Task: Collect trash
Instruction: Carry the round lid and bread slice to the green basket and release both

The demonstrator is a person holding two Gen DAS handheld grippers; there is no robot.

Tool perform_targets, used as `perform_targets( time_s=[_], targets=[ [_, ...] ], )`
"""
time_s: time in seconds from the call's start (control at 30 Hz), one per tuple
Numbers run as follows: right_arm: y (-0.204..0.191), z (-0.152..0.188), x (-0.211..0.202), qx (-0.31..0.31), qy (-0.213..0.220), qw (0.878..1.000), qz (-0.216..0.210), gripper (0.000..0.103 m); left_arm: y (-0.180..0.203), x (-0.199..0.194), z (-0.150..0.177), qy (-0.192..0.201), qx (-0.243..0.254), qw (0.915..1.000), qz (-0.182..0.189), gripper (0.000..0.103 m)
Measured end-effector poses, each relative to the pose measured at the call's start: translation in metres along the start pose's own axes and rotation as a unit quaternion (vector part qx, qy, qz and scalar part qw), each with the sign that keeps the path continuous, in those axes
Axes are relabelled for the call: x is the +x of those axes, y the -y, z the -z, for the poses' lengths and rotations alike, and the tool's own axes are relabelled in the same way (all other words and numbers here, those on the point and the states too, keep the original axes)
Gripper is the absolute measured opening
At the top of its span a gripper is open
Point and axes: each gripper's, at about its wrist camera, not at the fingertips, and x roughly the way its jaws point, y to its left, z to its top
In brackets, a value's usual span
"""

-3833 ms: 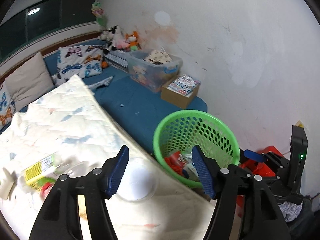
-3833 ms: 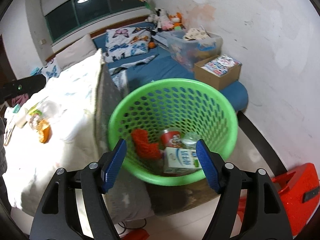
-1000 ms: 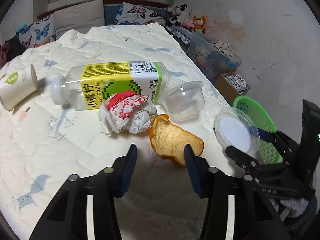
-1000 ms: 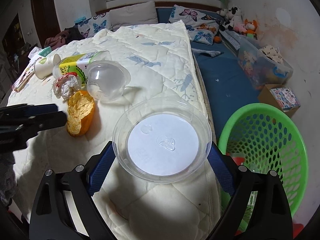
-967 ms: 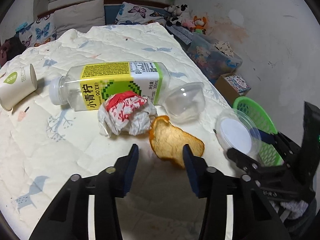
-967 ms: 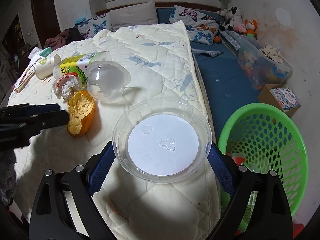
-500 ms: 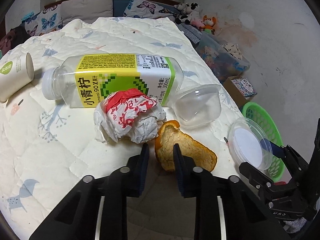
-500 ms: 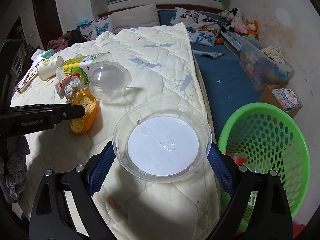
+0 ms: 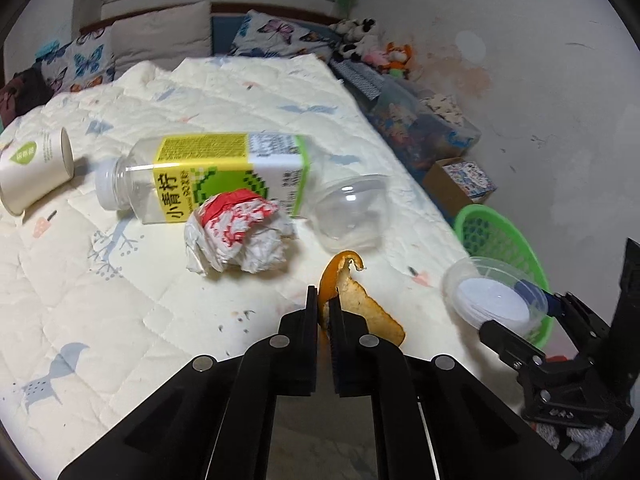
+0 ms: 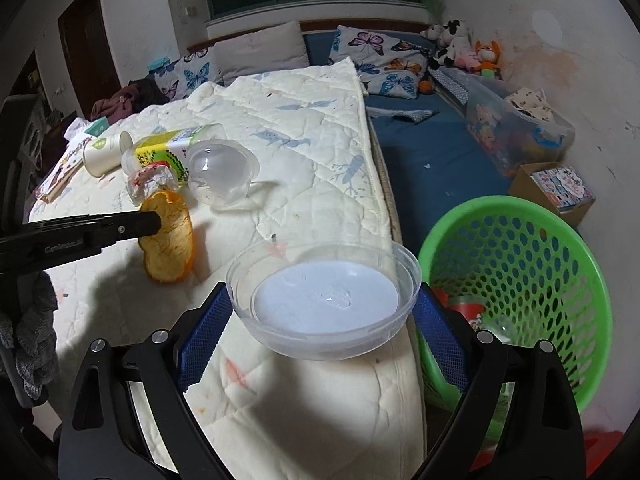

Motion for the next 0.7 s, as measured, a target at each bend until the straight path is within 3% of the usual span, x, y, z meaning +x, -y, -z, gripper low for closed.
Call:
perform_targets(
  time_s=[0.47,0.7],
  targets=[
    [0.011,0.008,-0.038,0.023,0.031,0.999,0.005,0.089,0.040,-0.037,-0.009,0.034,0.048,0.9976,0.037,0.005],
    [0.055,0.005,-0.056,0.057,0.043,0.997,0.042,0.089,0.070,-0.033,-0.024,0.032,0.070,0.9952,0.060,0.005]
  ],
)
